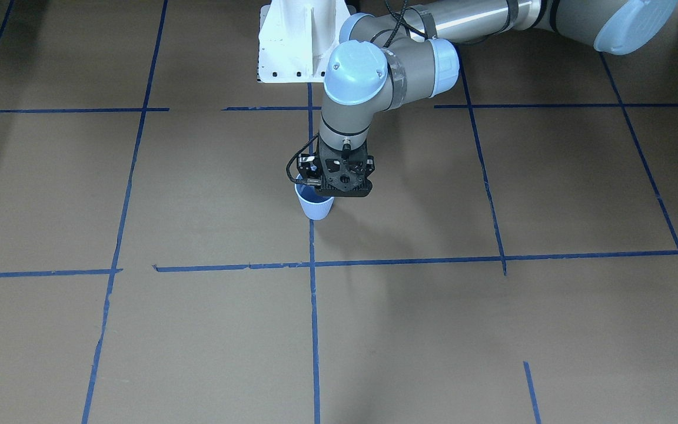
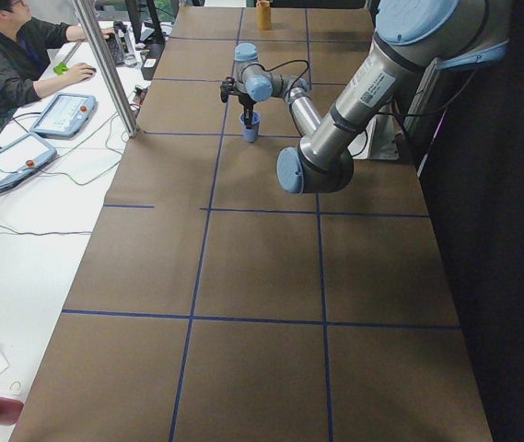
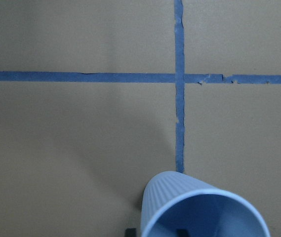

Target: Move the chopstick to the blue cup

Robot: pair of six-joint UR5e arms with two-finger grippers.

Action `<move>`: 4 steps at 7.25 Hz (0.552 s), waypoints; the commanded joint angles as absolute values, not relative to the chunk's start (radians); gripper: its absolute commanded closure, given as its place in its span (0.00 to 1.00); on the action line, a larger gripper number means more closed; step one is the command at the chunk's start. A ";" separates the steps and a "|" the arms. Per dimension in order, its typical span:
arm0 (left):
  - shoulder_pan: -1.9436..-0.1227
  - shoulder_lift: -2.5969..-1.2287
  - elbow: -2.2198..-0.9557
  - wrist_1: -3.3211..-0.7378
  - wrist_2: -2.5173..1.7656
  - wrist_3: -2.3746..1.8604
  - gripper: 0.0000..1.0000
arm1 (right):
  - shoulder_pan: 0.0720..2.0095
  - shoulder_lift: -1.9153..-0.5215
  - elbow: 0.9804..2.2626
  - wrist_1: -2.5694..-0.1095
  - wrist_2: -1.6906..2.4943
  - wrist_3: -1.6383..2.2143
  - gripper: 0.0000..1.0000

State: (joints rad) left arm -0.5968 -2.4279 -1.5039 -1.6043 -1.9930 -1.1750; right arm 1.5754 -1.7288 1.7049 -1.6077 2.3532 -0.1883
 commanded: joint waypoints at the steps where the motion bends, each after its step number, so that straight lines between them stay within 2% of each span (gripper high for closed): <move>1: -0.653 -2.402 -1.567 -1.580 -2.006 -1.170 0.12 | 1.575 -1.727 1.712 -1.606 2.353 -0.187 0.00; 2: -0.685 -2.341 -1.619 -1.568 -2.035 -1.126 0.04 | 1.575 -1.724 1.712 -1.606 2.350 -0.189 0.00; 4: -0.858 -2.177 -1.760 -1.467 -2.144 -0.812 0.01 | 1.577 -1.730 1.715 -1.606 2.349 -0.193 0.00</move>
State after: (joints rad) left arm -0.7571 -2.2680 -1.6839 -1.5216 -2.0854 -0.9830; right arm 1.5756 -1.7258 1.7138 -1.6062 2.3494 -0.1903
